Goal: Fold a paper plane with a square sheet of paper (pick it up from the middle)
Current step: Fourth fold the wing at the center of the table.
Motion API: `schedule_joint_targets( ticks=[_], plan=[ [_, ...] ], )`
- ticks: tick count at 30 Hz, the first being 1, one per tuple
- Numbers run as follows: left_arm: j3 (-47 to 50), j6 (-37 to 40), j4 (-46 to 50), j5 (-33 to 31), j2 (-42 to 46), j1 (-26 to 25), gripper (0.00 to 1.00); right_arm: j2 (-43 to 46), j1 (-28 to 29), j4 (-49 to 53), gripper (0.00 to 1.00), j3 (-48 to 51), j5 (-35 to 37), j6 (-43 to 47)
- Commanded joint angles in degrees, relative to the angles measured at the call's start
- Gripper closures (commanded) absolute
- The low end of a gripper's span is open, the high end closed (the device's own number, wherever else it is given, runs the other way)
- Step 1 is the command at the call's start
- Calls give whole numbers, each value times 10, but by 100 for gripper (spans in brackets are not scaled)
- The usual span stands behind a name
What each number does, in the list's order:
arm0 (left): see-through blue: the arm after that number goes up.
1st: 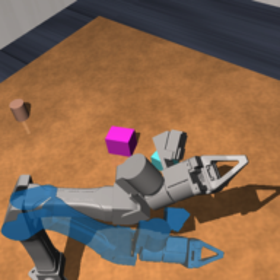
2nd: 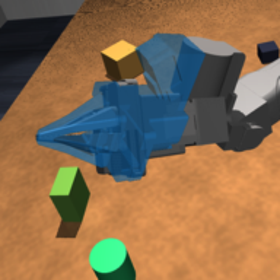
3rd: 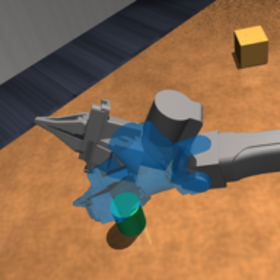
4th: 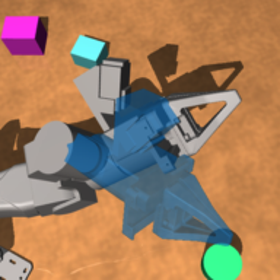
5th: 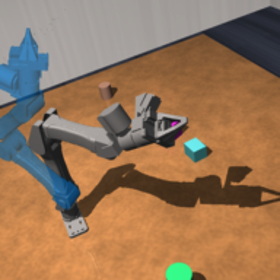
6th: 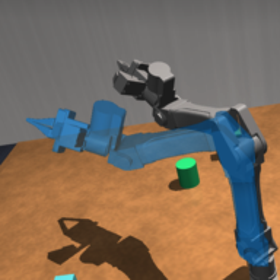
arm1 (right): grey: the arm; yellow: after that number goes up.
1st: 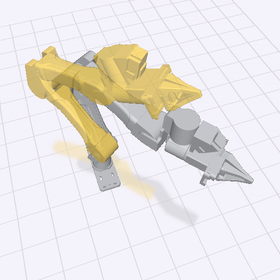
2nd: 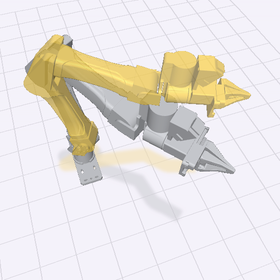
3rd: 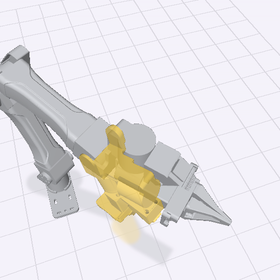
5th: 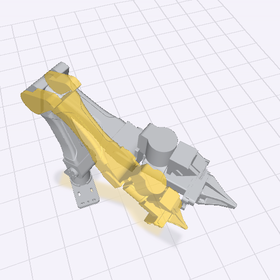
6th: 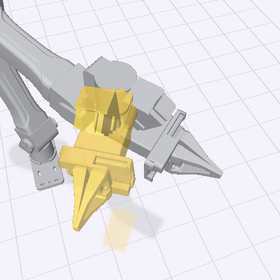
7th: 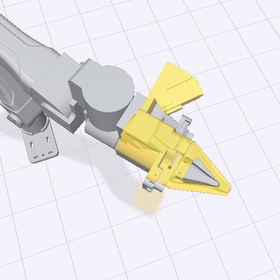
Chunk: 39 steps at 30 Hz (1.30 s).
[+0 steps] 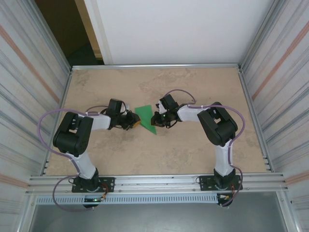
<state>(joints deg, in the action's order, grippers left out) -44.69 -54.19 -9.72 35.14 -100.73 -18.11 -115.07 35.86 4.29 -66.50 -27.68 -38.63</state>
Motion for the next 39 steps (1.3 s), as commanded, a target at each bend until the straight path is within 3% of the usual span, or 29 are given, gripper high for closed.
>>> schedule_joint_targets(
  ticks=[1, 10, 19, 24, 30, 39],
  plan=[
    [-13, -7, -19, 20, -16, 2, 82, -24, -3, 27, 87, 18, 16, -9],
    [-25, -11, -29, 30, -34, 2, 82, -20, -5, 29, 87, 18, 21, -4],
    [-27, -17, -30, 19, -27, 7, 96, 48, -9, 35, 74, 13, 56, 49],
    [-26, -39, -25, -10, -2, 6, 96, 128, -5, 41, 58, 36, 174, 80],
    [-25, -78, 12, -96, 44, -7, 97, 178, 54, 34, 55, 64, 335, 162],
    [-57, -100, 78, -134, 51, -17, 97, 97, 139, 0, 57, 16, 342, 265]
  ],
)
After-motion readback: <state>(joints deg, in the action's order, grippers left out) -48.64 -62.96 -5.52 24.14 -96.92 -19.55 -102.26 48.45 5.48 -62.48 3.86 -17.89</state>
